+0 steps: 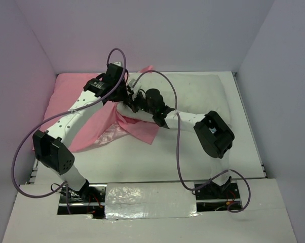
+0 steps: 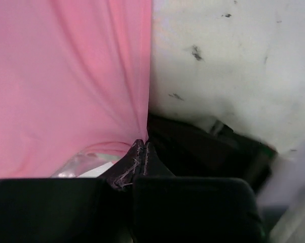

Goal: Put the pillow into the pillowcase

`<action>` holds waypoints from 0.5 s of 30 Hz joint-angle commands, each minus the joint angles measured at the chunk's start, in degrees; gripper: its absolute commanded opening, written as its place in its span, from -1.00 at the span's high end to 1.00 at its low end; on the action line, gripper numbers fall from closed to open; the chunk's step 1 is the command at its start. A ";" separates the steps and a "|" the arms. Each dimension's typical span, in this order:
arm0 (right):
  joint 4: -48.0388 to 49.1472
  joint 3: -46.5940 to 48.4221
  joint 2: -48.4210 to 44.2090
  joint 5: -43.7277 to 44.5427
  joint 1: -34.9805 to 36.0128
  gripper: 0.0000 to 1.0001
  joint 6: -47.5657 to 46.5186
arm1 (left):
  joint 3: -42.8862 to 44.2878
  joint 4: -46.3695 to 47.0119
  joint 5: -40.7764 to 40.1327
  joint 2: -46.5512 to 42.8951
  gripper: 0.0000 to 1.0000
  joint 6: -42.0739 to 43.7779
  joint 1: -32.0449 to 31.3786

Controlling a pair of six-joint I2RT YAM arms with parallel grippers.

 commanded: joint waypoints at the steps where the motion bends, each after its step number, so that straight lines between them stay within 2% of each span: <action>1: 1.06 6.43 4.69 9.35 -2.09 1.00 11.12 | 3.83 -5.07 4.73 -4.50 1.00 0.59 -2.07; 3: 0.26 6.63 5.58 10.93 -2.71 1.00 12.37 | 4.62 -6.13 3.94 -5.12 1.00 0.68 -2.06; 8: 0.45 4.52 4.70 9.27 -3.24 1.00 12.46 | 5.85 -10.35 -1.24 -6.08 1.00 1.38 -2.15; 10: -0.09 5.13 4.79 7.60 -3.15 1.00 14.47 | 5.85 -9.92 -0.81 -5.91 1.00 1.64 -2.15; 12: 0.69 5.31 4.70 2.08 -3.15 1.00 18.15 | 5.77 -8.16 1.55 -5.56 1.00 1.56 -2.15; 13: 2.18 4.53 4.70 -0.12 -2.89 1.00 22.87 | 5.68 -7.46 2.35 -5.04 1.00 1.38 -2.07; 14: 6.72 3.21 4.70 -4.58 -2.19 1.00 26.84 | 5.59 -5.71 3.40 -4.59 1.00 0.95 -2.06; 15: 8.42 3.20 4.62 -5.58 -1.84 1.00 26.88 | 5.59 -4.74 4.02 -4.59 1.00 0.77 -2.15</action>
